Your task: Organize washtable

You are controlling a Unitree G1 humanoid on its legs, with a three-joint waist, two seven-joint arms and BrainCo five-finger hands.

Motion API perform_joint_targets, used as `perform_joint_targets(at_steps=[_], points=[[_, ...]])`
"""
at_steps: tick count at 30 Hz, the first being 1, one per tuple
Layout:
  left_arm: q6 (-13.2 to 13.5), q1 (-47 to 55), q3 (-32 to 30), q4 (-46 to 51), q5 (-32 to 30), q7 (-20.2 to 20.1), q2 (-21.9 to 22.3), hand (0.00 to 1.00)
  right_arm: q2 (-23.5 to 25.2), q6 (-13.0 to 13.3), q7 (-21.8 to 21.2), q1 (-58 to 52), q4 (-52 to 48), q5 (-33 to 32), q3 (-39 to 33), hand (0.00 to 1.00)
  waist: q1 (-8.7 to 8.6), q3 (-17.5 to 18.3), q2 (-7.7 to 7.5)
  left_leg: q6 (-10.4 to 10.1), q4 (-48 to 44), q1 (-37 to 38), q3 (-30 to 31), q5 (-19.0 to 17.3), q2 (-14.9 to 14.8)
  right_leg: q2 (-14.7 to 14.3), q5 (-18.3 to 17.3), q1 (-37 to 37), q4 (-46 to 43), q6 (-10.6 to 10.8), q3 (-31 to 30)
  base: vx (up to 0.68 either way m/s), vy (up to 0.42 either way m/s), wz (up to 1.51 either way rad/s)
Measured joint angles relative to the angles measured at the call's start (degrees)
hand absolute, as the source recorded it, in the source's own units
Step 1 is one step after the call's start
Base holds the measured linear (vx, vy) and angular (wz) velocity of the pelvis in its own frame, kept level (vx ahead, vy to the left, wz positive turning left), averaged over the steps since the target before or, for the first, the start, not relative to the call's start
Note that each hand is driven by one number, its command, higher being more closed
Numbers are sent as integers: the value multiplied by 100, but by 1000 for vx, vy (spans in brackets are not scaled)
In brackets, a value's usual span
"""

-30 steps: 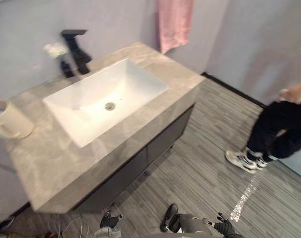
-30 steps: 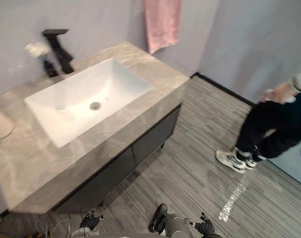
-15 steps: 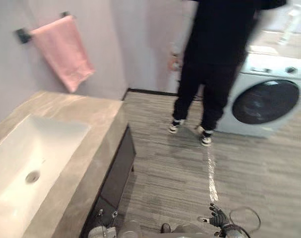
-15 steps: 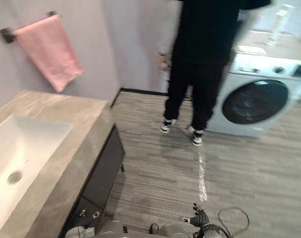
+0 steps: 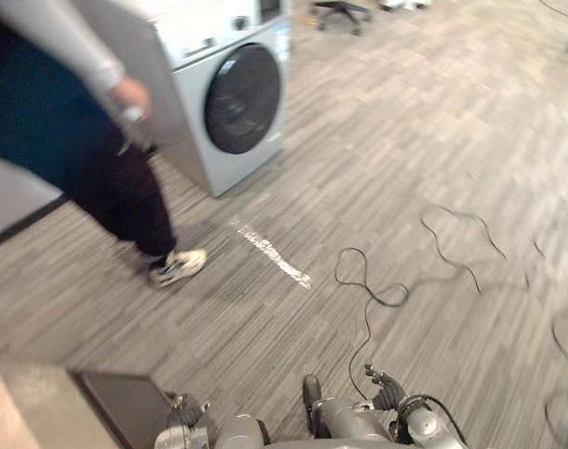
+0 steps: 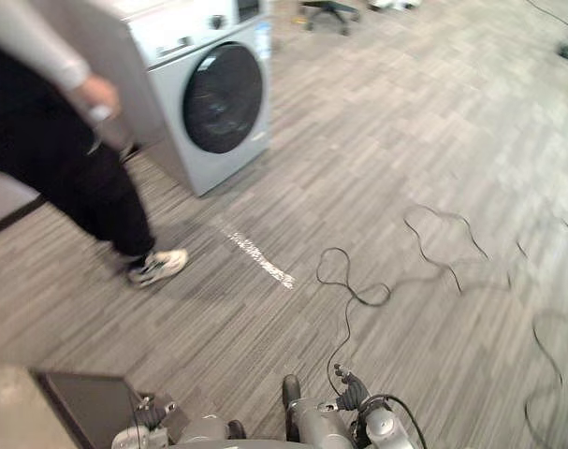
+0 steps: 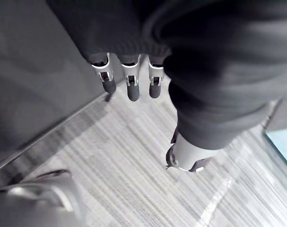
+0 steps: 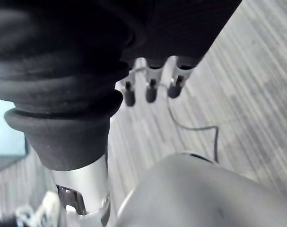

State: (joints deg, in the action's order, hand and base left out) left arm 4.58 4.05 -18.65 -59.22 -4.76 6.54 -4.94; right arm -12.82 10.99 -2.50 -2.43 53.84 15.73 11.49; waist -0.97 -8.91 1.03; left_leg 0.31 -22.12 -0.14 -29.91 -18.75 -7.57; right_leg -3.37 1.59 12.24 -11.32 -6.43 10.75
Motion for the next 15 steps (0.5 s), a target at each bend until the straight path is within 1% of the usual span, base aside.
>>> perform_joint_targets(at_steps=[1,2,3,4,5,6,7,8,9,10,11,12,13,14,15], points=[[-15,-19,-23,-13,-10,-3,108,0,-57,12,5,93,8,38,-127,0,14,12,205,66,405,220,-432,15,-5,53,-298,-10,-222,-139,424,37,99,-146],[3,-19,-17,-8,-14,-7,119,0,-65,-11,2,132,68,43,-222,0,20,-4,247,69,582,333,-596,12,34,215,-661,35,-774,-201,853,79,103,-133],[2,-22,20,-64,-32,-16,126,0,-57,-18,8,90,221,47,-385,0,-18,3,270,68,741,549,-954,12,78,637,-1260,-44,-1573,-96,1575,94,84,-134],[-47,35,7,-128,-35,-23,145,0,-13,-16,36,70,366,38,-449,0,47,7,258,67,706,650,-1296,13,99,958,-1358,-249,-1792,-21,1921,94,24,-163],[-56,128,5,-153,-31,-32,152,0,55,-26,82,81,444,29,-490,0,81,52,93,48,712,707,-1534,24,161,971,-1327,-262,-1643,180,1861,55,-87,-176],[-93,210,5,-253,-30,-37,198,0,77,-18,119,-8,470,15,-547,0,43,88,85,9,746,739,-1786,49,165,806,-1275,-350,-1271,153,1844,14,-102,-145],[-107,235,-1,-271,-30,-44,269,0,106,-12,122,-60,501,12,-642,0,7,90,86,-9,702,754,-1885,60,140,700,-1229,-434,-1027,168,1744,25,-113,-137],[-111,256,-64,-256,8,-56,249,0,156,-22,135,-178,541,-3,-830,0,30,101,61,-37,351,718,-2077,77,31,538,-1088,-582,-557,221,1448,14,-53,-100],[-97,264,-63,-247,10,-49,240,0,225,-26,137,-220,577,-62,-902,0,48,98,15,-56,128,606,-2147,59,-20,505,-1009,-640,-380,218,1289,-34,-58,-126],[-87,286,-49,-216,14,-23,243,0,276,-31,138,-279,636,-138,-993,0,37,90,-95,-100,284,552,-2189,-46,8,497,-862,-666,-179,214,1004,-123,-32,-107],[-88,283,-47,-182,16,-18,186,0,355,-28,150,-344,668,-233,-1167,0,-21,97,-96,-114,380,453,-2217,-29,-79,492,-802,-689,-101,236,816,-136,-21,-99],[-87,283,-43,-172,15,-15,192,0,360,-21,155,-376,664,-258,-1213,0,-22,73,-127,-99,358,386,-2223,-2,-193,457,-798,-692,-101,251,713,-142,-25,-91],[-86,281,-45,-125,14,-22,204,0,350,-21,151,-373,665,-284,-1234,0,19,55,-77,-61,33,282,-2197,129,-504,356,-807,-693,-155,276,462,-112,-6,-102],[-84,308,-39,-34,15,-15,216,0,355,-25,152,-412,675,-291,-1242,0,43,66,-133,-23,-699,197,-1873,157,-734,326,-788,-704,-161,325,228,-132,-1,-107],[-60,395,-33,98,16,-15,200,0,387,-1,154,-440,664,-289,-1240,0,46,45,-165,22,-1343,-105,-1239,171,-847,308,-770,-723,-161,350,65,-102,29,-82]])
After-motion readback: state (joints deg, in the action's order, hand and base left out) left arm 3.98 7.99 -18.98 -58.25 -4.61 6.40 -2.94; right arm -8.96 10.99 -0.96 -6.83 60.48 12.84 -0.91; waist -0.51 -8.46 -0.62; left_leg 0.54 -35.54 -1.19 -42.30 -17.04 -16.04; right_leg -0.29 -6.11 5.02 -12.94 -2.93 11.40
